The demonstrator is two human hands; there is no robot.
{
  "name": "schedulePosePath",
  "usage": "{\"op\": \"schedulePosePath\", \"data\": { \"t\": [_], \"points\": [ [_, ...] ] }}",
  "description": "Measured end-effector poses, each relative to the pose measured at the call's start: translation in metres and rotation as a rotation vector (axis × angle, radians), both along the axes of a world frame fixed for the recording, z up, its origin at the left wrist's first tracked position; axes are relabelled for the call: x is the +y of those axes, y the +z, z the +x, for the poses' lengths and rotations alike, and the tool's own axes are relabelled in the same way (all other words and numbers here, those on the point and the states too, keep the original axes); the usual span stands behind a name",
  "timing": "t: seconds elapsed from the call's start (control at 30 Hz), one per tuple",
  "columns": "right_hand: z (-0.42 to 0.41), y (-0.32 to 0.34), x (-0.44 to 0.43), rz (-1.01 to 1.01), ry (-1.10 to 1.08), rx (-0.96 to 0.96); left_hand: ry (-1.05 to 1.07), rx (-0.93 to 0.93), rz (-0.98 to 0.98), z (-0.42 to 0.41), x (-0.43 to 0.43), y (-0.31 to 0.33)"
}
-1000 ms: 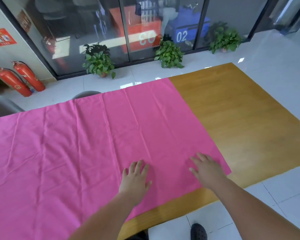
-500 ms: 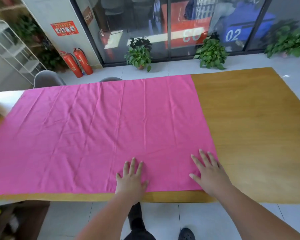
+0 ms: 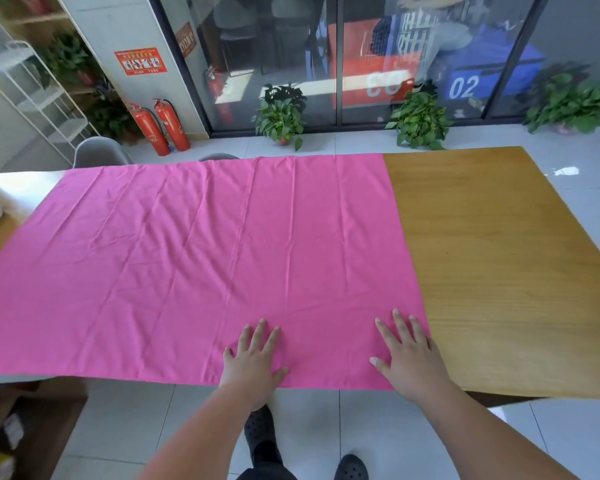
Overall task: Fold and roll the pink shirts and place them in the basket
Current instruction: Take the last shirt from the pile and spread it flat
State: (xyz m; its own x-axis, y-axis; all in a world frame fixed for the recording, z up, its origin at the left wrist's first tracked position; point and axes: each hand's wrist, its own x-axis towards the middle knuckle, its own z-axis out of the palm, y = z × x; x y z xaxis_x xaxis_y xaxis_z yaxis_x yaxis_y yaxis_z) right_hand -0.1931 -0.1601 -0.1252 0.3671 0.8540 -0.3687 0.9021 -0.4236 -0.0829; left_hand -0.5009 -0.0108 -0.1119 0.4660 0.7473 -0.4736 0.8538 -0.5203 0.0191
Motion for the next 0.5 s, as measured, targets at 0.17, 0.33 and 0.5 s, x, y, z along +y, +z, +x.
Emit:
{"op": "schedulePosePath", "data": {
  "t": [0.17, 0.33, 0.5],
  "points": [
    [-0.01, 0.01, 0.001, -0.04, -0.051, -0.014, 0.023, -0.019, 0.009, -0.001, -0.011, -0.001],
    [-0.033, 0.006, -0.002, -0.035, -0.04, 0.035, 0.017, -0.037, 0.028, 0.001, -0.027, -0.005],
    [-0.03, 0.003, -0.012, -0.055, -0.053, -0.001, -0.002, -0.053, 0.062, -0.013, -0.03, -0.006]
  ]
}}
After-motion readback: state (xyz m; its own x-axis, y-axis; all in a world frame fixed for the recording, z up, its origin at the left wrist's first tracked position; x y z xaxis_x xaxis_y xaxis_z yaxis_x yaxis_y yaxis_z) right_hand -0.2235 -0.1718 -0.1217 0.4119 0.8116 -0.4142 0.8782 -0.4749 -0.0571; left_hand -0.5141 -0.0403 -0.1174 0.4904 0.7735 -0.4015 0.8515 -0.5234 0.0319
